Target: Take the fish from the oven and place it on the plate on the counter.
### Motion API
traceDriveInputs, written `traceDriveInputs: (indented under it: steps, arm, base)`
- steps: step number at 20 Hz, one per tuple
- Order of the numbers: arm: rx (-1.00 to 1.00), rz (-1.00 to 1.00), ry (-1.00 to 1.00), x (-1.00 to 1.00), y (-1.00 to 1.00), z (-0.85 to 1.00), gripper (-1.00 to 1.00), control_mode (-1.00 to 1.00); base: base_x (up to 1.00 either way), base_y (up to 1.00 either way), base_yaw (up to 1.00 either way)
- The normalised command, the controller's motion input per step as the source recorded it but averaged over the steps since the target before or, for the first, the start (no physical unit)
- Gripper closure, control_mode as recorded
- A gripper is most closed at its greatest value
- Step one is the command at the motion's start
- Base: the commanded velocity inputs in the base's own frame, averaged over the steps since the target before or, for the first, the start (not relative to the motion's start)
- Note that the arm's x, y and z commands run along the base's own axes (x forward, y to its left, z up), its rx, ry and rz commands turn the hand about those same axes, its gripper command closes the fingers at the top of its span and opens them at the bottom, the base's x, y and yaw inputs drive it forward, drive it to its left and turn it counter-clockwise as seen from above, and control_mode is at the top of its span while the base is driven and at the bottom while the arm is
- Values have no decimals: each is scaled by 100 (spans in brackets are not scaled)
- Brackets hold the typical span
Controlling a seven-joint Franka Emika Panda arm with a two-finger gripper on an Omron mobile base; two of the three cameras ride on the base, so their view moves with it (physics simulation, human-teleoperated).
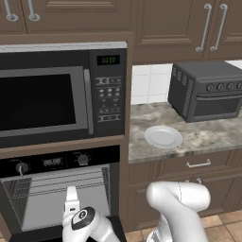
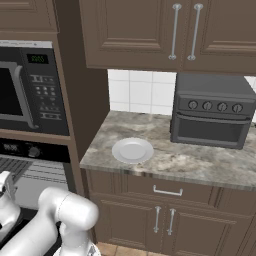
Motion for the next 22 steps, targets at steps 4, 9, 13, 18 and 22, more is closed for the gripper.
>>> traceDriveInputs:
  steps: [4, 9, 13, 18, 22]
  arm:
    - [0, 0, 0, 9, 0, -1, -100, -100]
    - [0, 0, -1, 26, 1, 0, -100, -100]
    - [0, 0, -2, 32, 0, 0, -100, -100]
    - [0, 0, -3, 24, 0, 0, -100, -100]
    - [0, 0, -2, 5, 0, -2, -100, -100]
  base:
    - [0, 0, 0]
    - [0, 0, 0]
    - [0, 0, 0]
    - [0, 0, 0]
    - [0, 0, 0]
